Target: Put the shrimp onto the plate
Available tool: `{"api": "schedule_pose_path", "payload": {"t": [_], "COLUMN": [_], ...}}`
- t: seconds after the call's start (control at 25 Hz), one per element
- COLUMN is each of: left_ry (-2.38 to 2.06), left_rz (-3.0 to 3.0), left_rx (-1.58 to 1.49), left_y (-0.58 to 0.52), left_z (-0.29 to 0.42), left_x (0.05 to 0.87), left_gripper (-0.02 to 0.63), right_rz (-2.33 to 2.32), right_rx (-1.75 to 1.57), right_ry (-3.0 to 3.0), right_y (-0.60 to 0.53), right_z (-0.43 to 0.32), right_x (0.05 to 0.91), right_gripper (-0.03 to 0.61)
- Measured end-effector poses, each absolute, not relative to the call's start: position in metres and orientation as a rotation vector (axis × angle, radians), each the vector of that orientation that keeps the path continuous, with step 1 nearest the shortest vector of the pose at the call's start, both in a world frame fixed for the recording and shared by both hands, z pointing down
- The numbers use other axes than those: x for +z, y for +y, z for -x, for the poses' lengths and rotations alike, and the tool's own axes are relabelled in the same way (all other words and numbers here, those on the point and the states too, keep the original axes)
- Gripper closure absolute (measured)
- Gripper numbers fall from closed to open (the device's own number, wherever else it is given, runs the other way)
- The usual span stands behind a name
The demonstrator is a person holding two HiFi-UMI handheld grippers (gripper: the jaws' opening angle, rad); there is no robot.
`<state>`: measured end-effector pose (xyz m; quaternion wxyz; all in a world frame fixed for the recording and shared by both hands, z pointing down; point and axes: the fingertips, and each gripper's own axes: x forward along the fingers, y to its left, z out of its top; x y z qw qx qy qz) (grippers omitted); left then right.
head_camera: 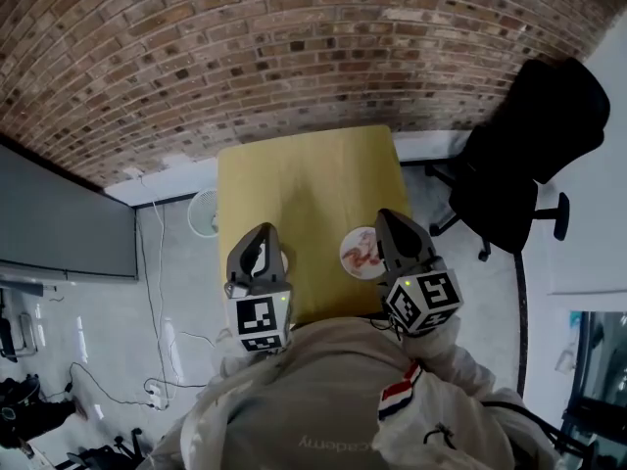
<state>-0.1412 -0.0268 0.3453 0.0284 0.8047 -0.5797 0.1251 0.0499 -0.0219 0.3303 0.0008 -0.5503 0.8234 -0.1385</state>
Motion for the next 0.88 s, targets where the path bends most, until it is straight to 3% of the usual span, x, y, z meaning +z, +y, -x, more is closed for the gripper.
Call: {"api": "schedule_pose_path", "payload": {"t": [0.88], "left_ry": [-1.863], "left_rz": [-2.467], "left_rx": [0.306], "left_y": [-0.031], "left_z": [0.144], "left_x": [0.326], "left_gripper": [0.601], "right_rz": [1.782], "right_rx": [-0.342], "right_ry": [2.564], "right_y": [-0.023], "right_z": [-0.058], "right_x": [0.32], "right_gripper": [0.555]}}
